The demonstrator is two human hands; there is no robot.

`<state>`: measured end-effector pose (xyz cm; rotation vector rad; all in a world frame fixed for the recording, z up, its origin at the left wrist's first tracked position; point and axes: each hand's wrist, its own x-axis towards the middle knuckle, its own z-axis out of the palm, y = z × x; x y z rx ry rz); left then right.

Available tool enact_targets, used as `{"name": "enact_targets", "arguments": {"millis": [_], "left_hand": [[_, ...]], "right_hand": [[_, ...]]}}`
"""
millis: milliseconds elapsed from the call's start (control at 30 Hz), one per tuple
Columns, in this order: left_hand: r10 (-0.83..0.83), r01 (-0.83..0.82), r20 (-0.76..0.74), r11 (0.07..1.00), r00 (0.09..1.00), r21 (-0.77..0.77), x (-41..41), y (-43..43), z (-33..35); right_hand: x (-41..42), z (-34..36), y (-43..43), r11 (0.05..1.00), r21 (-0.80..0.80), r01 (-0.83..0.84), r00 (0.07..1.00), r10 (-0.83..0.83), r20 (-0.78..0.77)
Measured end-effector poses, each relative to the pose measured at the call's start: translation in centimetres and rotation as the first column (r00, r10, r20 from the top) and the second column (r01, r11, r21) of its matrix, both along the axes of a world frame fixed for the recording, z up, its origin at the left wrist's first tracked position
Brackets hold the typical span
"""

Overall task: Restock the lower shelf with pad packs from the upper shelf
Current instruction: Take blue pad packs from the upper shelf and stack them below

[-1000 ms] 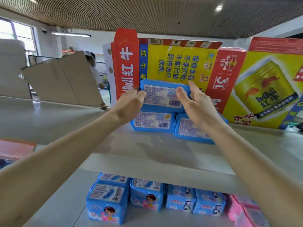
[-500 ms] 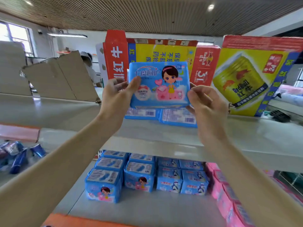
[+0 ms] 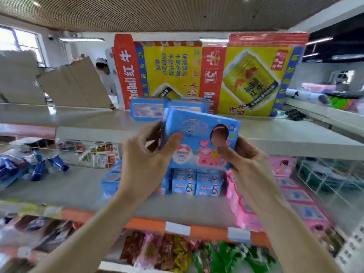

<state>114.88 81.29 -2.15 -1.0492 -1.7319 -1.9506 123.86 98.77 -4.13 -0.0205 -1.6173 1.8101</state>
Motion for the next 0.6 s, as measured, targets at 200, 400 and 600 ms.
{"name": "enact_targets", "arguments": {"millis": [200, 400, 600], "left_hand": [[-0.047, 0.049, 0.088, 0.999, 0.995, -0.019, 5.4, 1.1, -2.6], [-0.147, 0.153, 0.158, 0.988, 0.976, -0.027, 9.4, 2.5, -5.6], [-0.262, 0.305, 0.205, 0.928, 0.943, -0.213, 11.1, 3.5, -10.0]], "right_hand": [[6.4, -2.2, 0.9, 0.987, 0.102, 0.125, 0.989, -0.132, 0.060], [12.1, -4.6, 2.2, 0.973, 0.172, 0.154, 0.971, -0.181, 0.153], [16.0, -7.6, 1.5, 0.952, 0.181, 0.245, 0.932, -0.283, 0.228]]}}
